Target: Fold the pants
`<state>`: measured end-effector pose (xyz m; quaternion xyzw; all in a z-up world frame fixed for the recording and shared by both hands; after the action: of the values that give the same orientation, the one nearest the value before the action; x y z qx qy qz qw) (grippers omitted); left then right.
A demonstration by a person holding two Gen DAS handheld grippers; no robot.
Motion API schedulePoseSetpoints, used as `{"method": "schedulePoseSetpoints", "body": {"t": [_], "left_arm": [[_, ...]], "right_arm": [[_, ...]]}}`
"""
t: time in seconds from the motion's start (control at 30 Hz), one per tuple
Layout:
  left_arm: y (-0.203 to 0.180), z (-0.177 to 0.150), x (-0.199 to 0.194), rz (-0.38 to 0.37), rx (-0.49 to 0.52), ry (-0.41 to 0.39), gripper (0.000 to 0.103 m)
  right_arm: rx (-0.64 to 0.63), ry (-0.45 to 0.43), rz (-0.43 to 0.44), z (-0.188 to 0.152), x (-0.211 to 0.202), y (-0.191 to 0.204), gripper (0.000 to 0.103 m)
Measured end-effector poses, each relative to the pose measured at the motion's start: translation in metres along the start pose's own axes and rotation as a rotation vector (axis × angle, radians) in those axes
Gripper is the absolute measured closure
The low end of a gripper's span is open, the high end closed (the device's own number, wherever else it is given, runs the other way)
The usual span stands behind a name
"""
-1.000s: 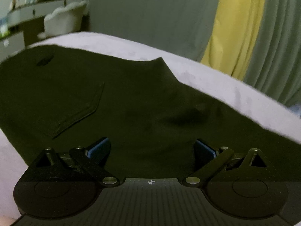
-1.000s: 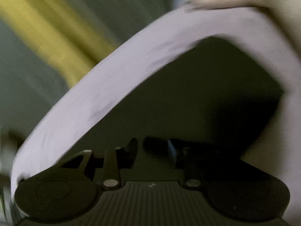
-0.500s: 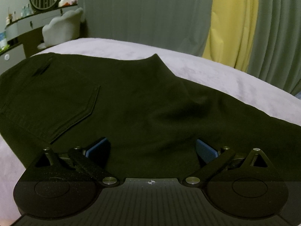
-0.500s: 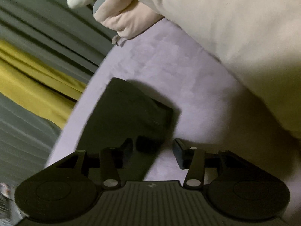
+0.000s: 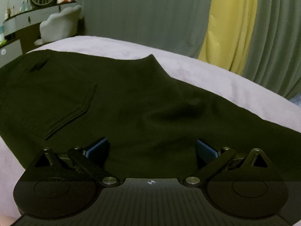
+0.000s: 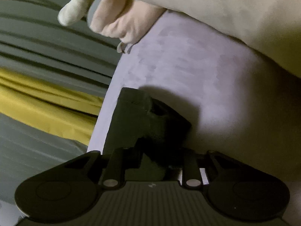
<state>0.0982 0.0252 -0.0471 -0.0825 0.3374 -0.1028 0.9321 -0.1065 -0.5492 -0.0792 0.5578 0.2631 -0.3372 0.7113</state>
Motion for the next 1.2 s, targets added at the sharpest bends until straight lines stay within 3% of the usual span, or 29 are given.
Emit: {"method": "schedulePoseSetpoints", "body": {"t": [0.13,0.2,0.27,0.4,0.53,0.73,0.83,0.9,0.97,1.03,1.1,1.2], "left_arm": [[0.001,0.000,-0.001,-0.004,-0.001,0.002,0.000],[0.002,0.001,-0.001,-0.010,-0.006,0.001,0.000],[0.002,0.001,-0.001,-0.012,-0.008,0.000,0.000],[0.003,0.001,-0.002,-0.020,-0.017,-0.003,0.000],[0.004,0.001,-0.003,-0.032,-0.032,-0.010,0.000],[0.006,0.000,-0.007,-0.047,-0.050,-0.021,0.000],[0.004,0.000,-0.009,-0.049,-0.036,-0.017,0.000],[0.003,0.000,-0.011,-0.065,-0.037,-0.019,0.000],[0.002,0.001,-0.013,-0.091,-0.048,-0.024,0.000],[0.001,0.002,-0.013,-0.116,-0.058,-0.027,0.000],[-0.001,0.002,-0.010,-0.127,-0.054,-0.024,0.000],[-0.005,0.001,-0.008,-0.128,-0.031,-0.014,0.000]], "right_arm": [[-0.041,-0.022,-0.046,-0.002,-0.002,0.007,0.079],[-0.133,-0.065,-0.099,-0.005,-0.010,0.024,0.089],[-0.244,-0.132,-0.111,-0.013,-0.026,0.049,0.093],[-0.429,-0.234,0.009,-0.041,-0.068,0.112,0.093],[-0.637,-0.265,0.152,-0.101,-0.102,0.171,0.093],[-0.974,-0.134,0.297,-0.238,-0.094,0.206,0.092],[-1.091,0.024,0.244,-0.299,-0.058,0.192,0.083],[-1.165,0.196,0.125,-0.327,-0.029,0.177,0.067],[-1.188,0.228,0.074,-0.329,-0.022,0.170,0.067],[-1.098,0.274,0.135,-0.311,-0.029,0.172,0.063],[-1.003,0.323,0.179,-0.286,-0.034,0.174,0.034],[-0.976,0.359,0.216,-0.258,-0.042,0.171,0.026]]}}
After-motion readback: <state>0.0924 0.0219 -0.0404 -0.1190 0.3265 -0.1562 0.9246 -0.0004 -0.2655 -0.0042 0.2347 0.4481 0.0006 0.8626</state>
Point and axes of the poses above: each gripper's, at about its wrist camera, not at the fingertips, and x roughly the way its jaws point, y to its left, z to its top, the point moved 5 cm from there along x, roughly the way its jaws point, and after that the axes turned 14 degrees about -z, right-handed, at the moved point
